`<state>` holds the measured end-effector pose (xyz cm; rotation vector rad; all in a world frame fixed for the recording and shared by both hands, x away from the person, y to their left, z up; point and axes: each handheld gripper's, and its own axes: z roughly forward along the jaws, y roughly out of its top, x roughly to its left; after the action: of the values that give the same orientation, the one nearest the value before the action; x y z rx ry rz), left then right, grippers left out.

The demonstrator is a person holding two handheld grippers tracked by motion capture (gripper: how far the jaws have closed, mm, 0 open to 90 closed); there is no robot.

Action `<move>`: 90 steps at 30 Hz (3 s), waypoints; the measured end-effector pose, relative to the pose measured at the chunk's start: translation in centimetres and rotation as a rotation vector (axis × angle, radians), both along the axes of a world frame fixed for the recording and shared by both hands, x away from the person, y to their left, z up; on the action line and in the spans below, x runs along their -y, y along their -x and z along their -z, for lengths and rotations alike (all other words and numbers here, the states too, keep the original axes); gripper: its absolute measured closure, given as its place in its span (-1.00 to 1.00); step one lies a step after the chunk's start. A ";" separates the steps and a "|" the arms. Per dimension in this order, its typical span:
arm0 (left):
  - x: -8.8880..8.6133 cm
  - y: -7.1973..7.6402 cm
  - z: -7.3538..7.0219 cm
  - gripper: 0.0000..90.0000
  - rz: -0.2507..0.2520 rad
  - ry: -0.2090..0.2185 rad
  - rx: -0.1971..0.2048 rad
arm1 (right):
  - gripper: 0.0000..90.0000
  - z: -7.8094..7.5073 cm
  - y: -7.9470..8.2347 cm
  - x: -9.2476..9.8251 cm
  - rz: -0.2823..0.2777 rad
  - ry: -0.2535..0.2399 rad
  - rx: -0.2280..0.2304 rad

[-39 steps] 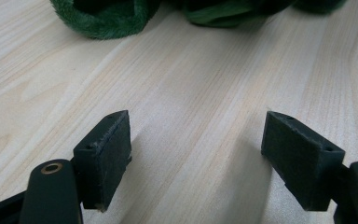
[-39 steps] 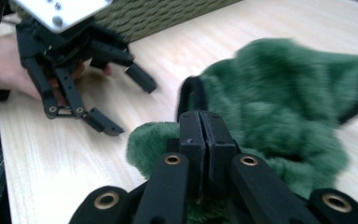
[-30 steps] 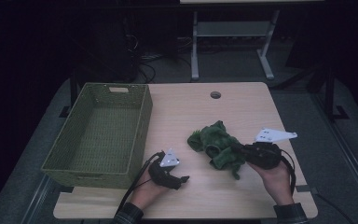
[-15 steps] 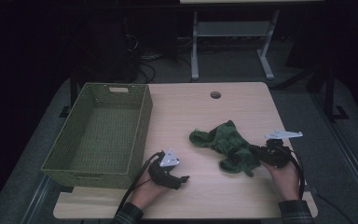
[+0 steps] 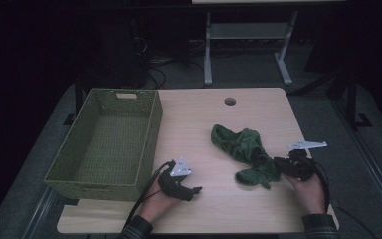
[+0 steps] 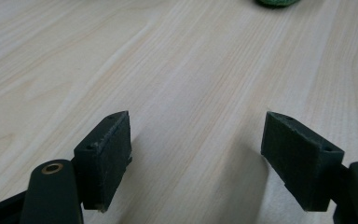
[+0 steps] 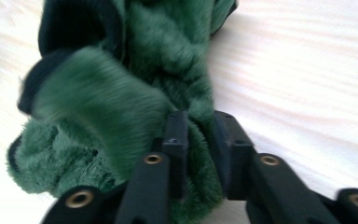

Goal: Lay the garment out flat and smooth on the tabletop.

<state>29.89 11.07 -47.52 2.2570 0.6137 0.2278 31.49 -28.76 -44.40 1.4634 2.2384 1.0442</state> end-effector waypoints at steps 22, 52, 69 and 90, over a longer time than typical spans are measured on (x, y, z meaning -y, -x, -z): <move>10.6 -1.6 -1.2 -0.22 0.195 0.088 0.020 | 0.36 -4.9 2.7 -4.3 -0.265 0.001 0.109; 13.2 -2.3 -0.8 0.77 0.197 0.080 0.007 | 0.86 -1.3 2.1 -4.9 -0.275 0.092 0.020; 5.7 -1.8 -4.6 0.78 0.110 0.077 0.034 | 0.87 -3.3 2.8 -3.6 -0.231 0.039 0.093; 0.1 0.6 -2.8 0.79 0.005 -0.074 -0.057 | 0.87 1.0 4.0 -0.6 -0.163 0.034 -0.063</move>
<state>29.27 11.01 -44.70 2.3429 0.6392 0.1870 27.44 -28.16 -45.44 1.3370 2.4418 1.0141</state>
